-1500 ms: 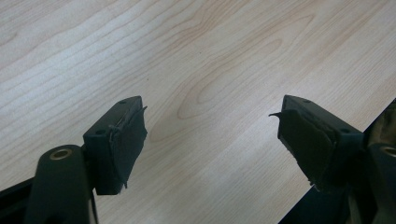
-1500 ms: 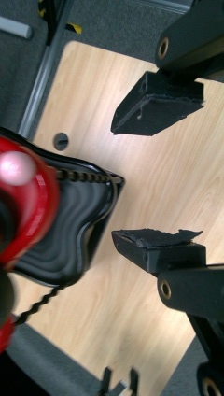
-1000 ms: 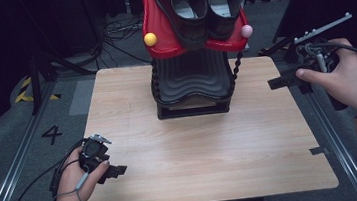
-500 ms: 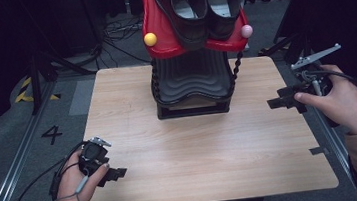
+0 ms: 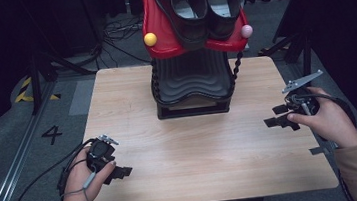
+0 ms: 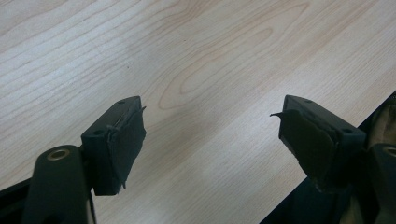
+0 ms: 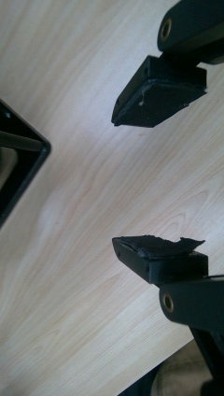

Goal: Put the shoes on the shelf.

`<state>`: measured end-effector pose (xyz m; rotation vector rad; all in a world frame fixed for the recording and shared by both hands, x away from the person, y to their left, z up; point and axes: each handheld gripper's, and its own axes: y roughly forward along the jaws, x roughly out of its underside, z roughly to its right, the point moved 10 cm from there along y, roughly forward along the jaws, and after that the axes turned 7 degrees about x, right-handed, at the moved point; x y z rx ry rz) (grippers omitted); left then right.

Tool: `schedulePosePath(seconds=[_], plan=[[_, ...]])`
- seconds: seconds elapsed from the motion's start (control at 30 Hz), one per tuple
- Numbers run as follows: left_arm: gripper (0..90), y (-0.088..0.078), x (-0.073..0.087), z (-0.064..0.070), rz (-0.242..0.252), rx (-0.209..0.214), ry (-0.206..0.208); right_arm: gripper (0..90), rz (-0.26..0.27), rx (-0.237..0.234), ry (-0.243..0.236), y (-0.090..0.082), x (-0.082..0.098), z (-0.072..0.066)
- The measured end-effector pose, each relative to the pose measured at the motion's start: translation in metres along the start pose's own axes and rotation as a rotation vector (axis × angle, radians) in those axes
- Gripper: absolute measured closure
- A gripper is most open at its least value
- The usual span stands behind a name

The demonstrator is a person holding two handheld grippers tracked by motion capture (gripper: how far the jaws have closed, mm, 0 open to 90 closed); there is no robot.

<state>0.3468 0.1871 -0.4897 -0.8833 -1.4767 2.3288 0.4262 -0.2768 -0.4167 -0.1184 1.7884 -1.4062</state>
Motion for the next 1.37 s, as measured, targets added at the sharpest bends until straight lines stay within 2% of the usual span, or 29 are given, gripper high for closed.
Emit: schedulePosePath(seconds=[0.17, 0.37, 0.43, 0.53, 0.57, 0.73, 0.87, 0.9, 0.93, 0.97, 1.0, 1.03, 1.13, 1.27, 1.3, 1.37], plan=[[23.0, 0.005, 0.002, 0.000, -0.016, 0.006, -0.003, 33.2, -0.025, -0.006, -0.010, 0.014, 0.018, 0.002], [23.0, 0.009, 0.002, -0.004, -0.024, -0.007, 0.004, 33.1, -0.051, -0.004, 0.022, 0.033, 0.042, 0.009], [23.0, 0.009, 0.003, -0.003, -0.027, 0.000, 0.000, 33.1, -0.038, 0.006, 0.025, 0.037, 0.046, 0.013], [23.0, 0.009, 0.003, -0.004, -0.026, 0.003, 0.000, 33.1, -0.036, 0.001, 0.035, 0.040, 0.052, 0.014], [23.0, 0.009, 0.004, -0.005, -0.022, 0.000, -0.004, 33.1, -0.044, -0.008, 0.043, 0.046, 0.057, 0.016], [23.0, 0.009, 0.004, -0.006, -0.018, 0.004, -0.005, 33.0, -0.067, -0.005, 0.028, 0.056, 0.065, 0.019], [22.9, 0.010, 0.005, -0.007, -0.017, -0.003, -0.022, 31.8, -0.089, 0.001, 0.018, 0.064, 0.072, 0.019], [22.8, 0.011, 0.006, -0.009, -0.020, -0.005, -0.025, 31.6, -0.117, 0.009, 0.017, 0.068, 0.077, 0.018], [22.9, 0.011, 0.006, -0.009, -0.020, -0.005, -0.025, 31.6, -0.117, 0.009, 0.017, 0.068, 0.077, 0.018], [22.9, 0.011, 0.006, -0.011, -0.028, -0.017, -0.009, 31.6, -0.128, 0.010, 0.010, 0.070, 0.079, 0.018], [22.8, 0.013, 0.007, -0.010, -0.034, -0.003, -0.019, 32.0, -0.168, 0.020, -0.011, 0.072, 0.085, 0.016], [22.9, 0.013, 0.007, -0.010, -0.034, -0.003, -0.019, 31.9, -0.179, 0.023, -0.020, 0.072, 0.086, 0.015], [22.9, 0.015, 0.007, -0.008, -0.038, 0.004, -0.034, 31.9, -0.197, 0.024, -0.020, 0.074, 0.088, 0.012], [22.8, 0.018, 0.007, -0.013, -0.054, -0.013, -0.014, 31.3, -0.211, 0.014, -0.041, 0.079, 0.089, 0.007], [22.8, 0.019, 0.007, -0.012, -0.056, -0.001, -0.019, 31.1, -0.213, 0.011, -0.046, 0.080, 0.090, 0.006], [22.8, 0.020, 0.007, -0.012, -0.054, -0.004, -0.018, 30.9, -0.215, 0.011, -0.046, 0.080, 0.090, 0.006]])
